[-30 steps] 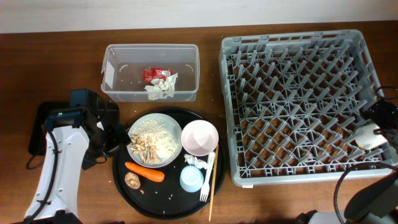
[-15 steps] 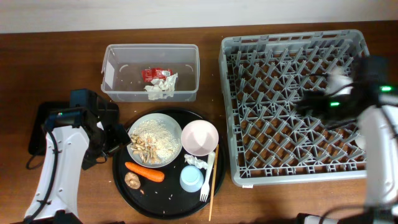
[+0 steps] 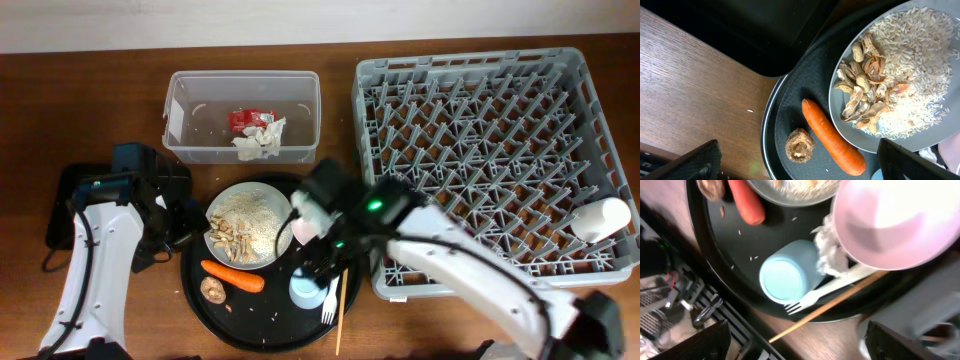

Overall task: Sort waste into correct bins and load items into the dishwasher rack
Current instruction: 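Grasp the light-blue cup with the right gripper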

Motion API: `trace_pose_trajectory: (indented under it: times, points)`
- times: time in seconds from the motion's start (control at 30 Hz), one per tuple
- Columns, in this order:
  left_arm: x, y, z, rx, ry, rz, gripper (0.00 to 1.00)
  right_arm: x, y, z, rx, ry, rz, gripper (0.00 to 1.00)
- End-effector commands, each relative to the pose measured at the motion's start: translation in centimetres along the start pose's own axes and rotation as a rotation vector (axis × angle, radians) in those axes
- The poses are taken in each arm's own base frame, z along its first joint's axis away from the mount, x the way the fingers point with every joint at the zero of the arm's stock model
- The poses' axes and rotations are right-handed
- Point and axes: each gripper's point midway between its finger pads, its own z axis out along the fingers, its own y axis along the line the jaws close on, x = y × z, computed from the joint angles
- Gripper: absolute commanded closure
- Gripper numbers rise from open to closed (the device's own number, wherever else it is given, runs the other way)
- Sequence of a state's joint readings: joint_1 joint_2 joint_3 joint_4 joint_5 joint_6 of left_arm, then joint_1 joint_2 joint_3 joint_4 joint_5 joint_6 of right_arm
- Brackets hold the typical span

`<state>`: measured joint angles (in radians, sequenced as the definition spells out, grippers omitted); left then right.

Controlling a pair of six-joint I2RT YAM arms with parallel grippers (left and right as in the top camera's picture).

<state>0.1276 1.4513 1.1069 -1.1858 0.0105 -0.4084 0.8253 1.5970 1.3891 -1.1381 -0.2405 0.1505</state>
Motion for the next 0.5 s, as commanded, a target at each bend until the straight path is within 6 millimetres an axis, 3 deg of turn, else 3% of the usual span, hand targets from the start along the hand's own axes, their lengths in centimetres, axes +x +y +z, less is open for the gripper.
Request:
trace_pose_trajectory:
  times: [0.0, 0.33, 0.47]
  points:
    - [0.1, 0.3, 0.3, -0.011, 0.009, 0.006, 0.01, 0.2, 0.7, 2.7, 0.07, 0.042, 0.029, 0.1]
    - [0.0, 0.3, 0.3, -0.011, 0.008, 0.007, 0.01, 1.1, 1.1, 8.3, 0.137, 0.167, 0.031, 0.1]
    - [0.0, 0.3, 0.3, -0.01, 0.005, 0.007, 0.01, 1.1, 1.5, 9.4, 0.143, 0.172, 0.044, 0.13]
